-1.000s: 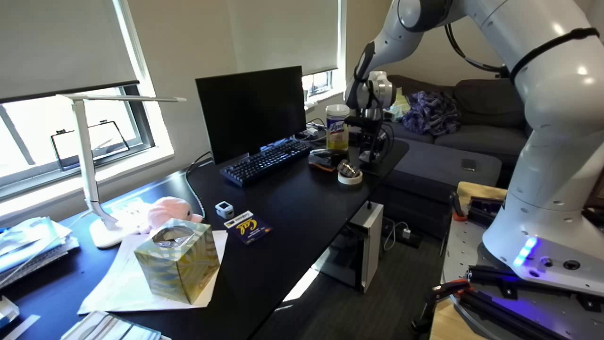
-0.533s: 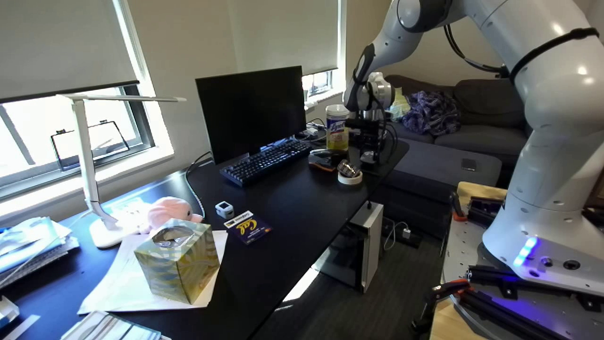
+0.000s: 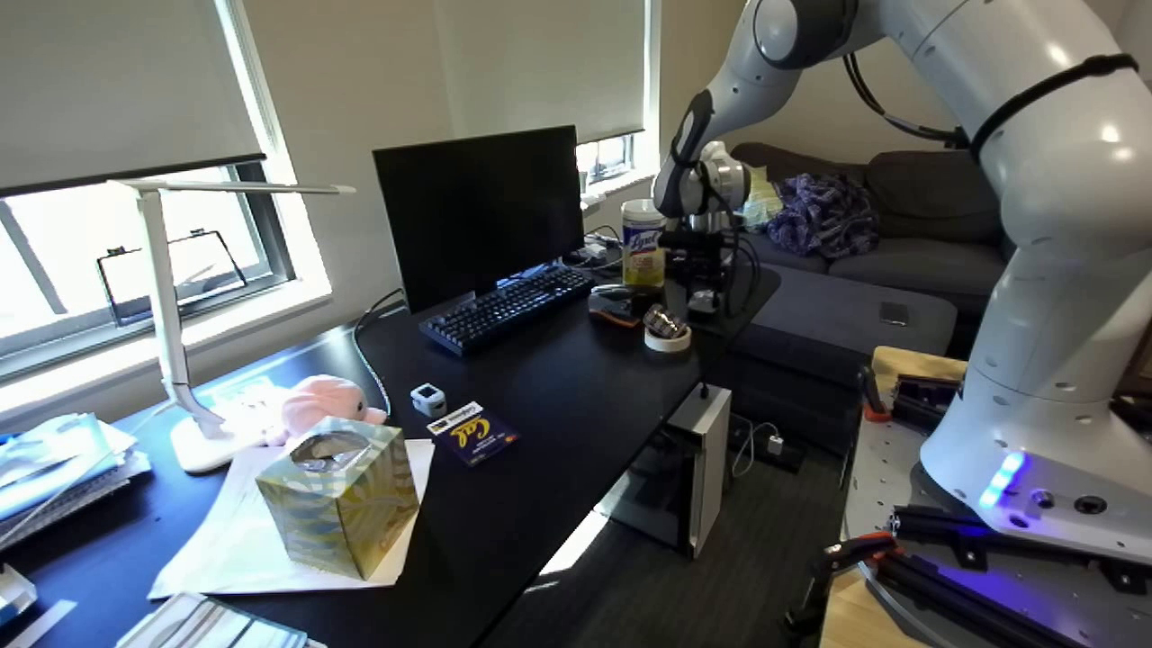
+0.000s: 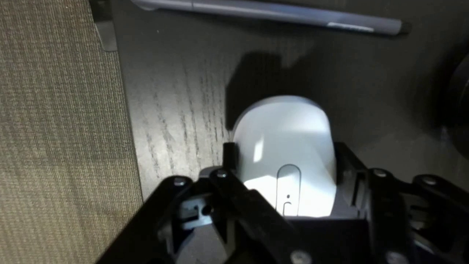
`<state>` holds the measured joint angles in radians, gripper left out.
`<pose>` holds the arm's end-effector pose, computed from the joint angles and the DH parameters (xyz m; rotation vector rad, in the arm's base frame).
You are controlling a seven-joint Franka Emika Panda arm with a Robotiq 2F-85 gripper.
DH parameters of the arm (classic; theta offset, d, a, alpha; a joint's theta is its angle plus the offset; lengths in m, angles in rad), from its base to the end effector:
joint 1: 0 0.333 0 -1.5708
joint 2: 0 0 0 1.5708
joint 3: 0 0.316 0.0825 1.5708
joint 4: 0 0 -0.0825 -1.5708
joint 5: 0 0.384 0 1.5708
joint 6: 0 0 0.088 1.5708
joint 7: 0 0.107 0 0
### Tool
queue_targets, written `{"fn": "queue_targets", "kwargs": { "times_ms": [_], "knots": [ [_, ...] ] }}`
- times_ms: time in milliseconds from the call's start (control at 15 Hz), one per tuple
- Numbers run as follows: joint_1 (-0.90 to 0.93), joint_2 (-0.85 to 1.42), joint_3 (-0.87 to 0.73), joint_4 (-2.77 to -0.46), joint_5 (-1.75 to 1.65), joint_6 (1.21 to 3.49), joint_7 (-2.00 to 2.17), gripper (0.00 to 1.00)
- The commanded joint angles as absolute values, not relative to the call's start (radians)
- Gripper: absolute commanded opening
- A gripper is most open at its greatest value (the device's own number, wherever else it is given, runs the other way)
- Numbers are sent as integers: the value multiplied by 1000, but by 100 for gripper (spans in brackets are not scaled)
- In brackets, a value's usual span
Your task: Move the white mouse to the right side of the desk
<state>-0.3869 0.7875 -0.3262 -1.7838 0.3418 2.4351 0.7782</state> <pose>0.4907 -0.4102 0.1236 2.0766 -2.3201 -0.1154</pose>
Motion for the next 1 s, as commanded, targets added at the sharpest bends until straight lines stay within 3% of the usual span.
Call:
{"fn": "queue_targets", "kwargs": {
  "times_ms": [0, 200, 267, 467, 933],
  "knots": [
    [-396, 809, -316, -1759, 342, 2451, 734, 39],
    [-396, 811, -318, -1754, 348, 2450, 732, 39],
    [-398, 809, -316, -1755, 350, 2452, 728, 89],
    [-400, 802, -318, -1762, 357, 2458, 733, 100],
    [-342, 589, -430, -1924, 289, 2484, 755, 100]
  ]
}}
